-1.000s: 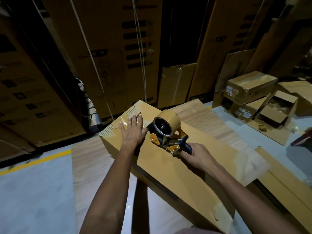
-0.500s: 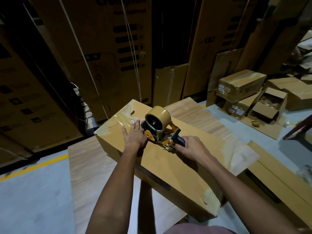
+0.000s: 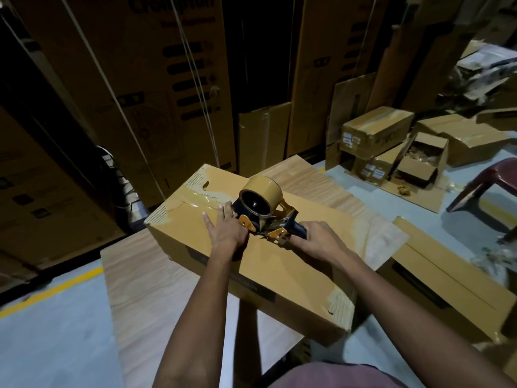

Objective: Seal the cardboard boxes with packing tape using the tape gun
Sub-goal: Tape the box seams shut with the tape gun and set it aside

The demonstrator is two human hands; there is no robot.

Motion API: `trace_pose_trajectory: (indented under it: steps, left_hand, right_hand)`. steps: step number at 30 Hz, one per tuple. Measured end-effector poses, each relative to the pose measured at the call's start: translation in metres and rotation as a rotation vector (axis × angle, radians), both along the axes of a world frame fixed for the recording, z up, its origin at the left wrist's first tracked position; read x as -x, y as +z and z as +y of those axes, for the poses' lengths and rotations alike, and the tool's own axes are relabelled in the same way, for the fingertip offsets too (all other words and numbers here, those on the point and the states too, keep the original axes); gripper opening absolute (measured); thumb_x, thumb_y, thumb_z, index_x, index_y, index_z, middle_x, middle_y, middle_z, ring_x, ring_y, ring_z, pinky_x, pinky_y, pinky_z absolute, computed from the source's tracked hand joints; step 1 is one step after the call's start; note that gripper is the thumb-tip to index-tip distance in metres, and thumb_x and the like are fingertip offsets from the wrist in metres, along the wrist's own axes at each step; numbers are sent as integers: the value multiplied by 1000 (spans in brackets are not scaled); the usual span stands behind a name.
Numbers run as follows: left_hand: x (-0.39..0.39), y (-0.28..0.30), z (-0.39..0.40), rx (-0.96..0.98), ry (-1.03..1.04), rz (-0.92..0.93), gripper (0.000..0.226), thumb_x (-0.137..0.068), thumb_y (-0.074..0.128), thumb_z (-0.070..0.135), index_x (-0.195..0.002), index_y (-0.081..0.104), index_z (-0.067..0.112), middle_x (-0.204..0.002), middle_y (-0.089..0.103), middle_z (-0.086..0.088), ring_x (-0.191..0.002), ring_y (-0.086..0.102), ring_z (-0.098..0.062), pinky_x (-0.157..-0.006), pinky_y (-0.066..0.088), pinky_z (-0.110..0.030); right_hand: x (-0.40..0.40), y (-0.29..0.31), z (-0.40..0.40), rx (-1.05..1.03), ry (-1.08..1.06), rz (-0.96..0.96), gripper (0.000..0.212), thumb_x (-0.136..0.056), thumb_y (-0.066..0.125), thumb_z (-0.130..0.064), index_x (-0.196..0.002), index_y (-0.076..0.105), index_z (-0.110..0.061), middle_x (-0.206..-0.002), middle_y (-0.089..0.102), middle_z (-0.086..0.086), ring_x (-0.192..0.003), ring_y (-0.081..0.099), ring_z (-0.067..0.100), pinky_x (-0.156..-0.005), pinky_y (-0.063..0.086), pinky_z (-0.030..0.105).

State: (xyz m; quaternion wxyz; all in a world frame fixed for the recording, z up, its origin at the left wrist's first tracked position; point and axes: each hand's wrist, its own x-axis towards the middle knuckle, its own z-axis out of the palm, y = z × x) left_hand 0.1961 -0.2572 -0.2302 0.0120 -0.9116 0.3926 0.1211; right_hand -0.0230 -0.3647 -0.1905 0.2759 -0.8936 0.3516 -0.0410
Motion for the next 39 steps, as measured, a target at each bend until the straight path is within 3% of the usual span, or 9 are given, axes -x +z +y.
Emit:
trace_pose_trajectory:
  steps: [4, 10, 15, 20, 26, 31, 34, 39]
  left_hand:
    - [-1, 0, 0, -6, 1, 18, 52, -106, 37, 39, -150, 46, 15, -171, 3, -1, -157, -9, -25, -115, -15, -67]
    - [0, -3, 3, 47, 13, 5, 52, -106, 37, 39, -153, 43, 17, -170, 9, 0, -157, -7, -24, -118, -12, -67]
    - [8, 3, 0, 57, 94, 23, 47, -107, 40, 33, -151, 44, 17, -171, 5, 2, -157, -8, -23, -118, -14, -67]
    - [14, 4, -3, 31, 123, 19, 50, -107, 37, 36, -155, 37, 23, -171, 1, 3, -157, -9, -24, -115, -17, -69]
    - [27, 13, -11, 76, 187, 69, 60, -108, 30, 46, -162, 4, 35, -171, -3, 4, -157, -8, -28, -112, -16, -73]
    - [59, 16, -20, 138, 174, 69, 63, -106, 44, 29, -162, 15, 21, -170, 4, -3, -157, -5, -26, -114, -12, -74]
    - [65, 3, -16, 122, 159, 12, 59, -104, 44, 42, -157, 32, 23, -170, 5, 1, -157, -4, -26, -113, -12, -73]
    - [68, 0, -16, 84, 185, 13, 57, -103, 44, 47, -155, 38, 24, -170, 3, 4, -157, -4, -25, -116, -12, -71]
  right_hand:
    - [1, -1, 1, 14, 10, -2, 25, -95, 63, -44, -89, 61, -20, -78, 63, 1, -71, 60, 18, -64, 49, 37]
    - [4, 1, 7, 16, 13, -22, 23, -96, 63, -42, -92, 61, -20, -78, 61, -1, -68, 58, 15, -61, 47, 32]
    - [2, 2, 5, -13, 22, -23, 21, -96, 63, -42, -93, 61, -21, -80, 63, 2, -69, 60, 18, -62, 51, 37]
    - [9, -9, -1, -16, 50, -13, 20, -97, 60, -43, -95, 61, -23, -83, 64, 1, -72, 64, 17, -67, 58, 39]
    - [59, -9, -30, -36, 68, 16, 28, -93, 60, -51, -87, 63, -24, -80, 67, 0, -74, 66, 19, -73, 60, 47]
    - [67, -3, -30, -32, 110, -27, 24, -96, 60, -42, -88, 61, -20, -79, 63, 0, -72, 61, 21, -66, 51, 39]
    - [71, -1, -31, -58, 103, -51, 25, -95, 60, -44, -90, 62, -20, -80, 64, 2, -74, 63, 24, -70, 57, 45]
    - [77, 5, -27, -27, 132, -29, 26, -97, 58, -46, -93, 62, -21, -83, 63, 1, -76, 64, 23, -74, 59, 48]
